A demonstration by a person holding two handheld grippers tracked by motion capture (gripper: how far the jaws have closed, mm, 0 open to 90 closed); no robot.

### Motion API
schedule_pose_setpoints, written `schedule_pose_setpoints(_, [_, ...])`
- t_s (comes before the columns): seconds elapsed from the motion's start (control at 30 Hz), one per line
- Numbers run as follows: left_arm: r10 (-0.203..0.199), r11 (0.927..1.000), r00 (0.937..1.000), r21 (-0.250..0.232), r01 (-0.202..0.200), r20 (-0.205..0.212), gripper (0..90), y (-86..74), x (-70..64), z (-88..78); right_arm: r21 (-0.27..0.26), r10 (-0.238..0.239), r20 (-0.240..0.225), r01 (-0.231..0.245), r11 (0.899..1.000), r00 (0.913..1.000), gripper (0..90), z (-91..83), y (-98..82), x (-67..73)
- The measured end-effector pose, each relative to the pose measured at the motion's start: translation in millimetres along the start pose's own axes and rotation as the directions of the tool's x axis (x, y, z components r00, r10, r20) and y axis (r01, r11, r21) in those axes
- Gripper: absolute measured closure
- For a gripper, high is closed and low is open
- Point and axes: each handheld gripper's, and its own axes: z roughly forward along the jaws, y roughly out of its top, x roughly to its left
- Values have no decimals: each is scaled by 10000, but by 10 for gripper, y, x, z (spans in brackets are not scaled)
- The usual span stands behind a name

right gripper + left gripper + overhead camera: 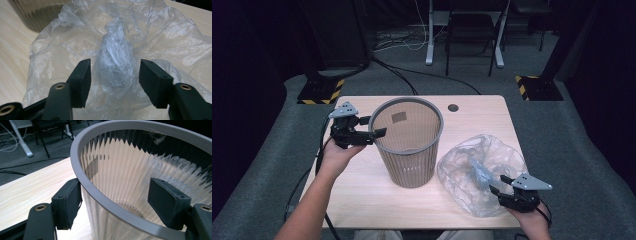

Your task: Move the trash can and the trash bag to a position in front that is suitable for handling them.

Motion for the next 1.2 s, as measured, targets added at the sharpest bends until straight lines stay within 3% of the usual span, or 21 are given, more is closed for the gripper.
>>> schedule_pose_setpoints(0.33, [228, 9997, 9979, -92, -222, 602, 275, -91, -155, -112, -57, 97, 27, -97, 9999, 9999, 423, -14, -6, -16])
schedule_pose_setpoints(0.8, [635, 9980, 9869, -138, -621, 1482, 277, -193, -323, -255, -145, 138, 78, -137, 9998, 9999, 423, -12, 7, -32])
schedule_pose_setpoints(1.1, [632, 9979, 9813, -279, -591, 1817, 286, -224, -322, -275, -272, 261, 137, -257, 9993, 9996, 422, -14, 16, -34])
schedule_pose_setpoints(1.2, [781, 9964, 9855, -458, -720, 1507, 294, -219, -326, -282, -297, 400, 109, -396, 9988, 9991, 418, -12, 22, -31])
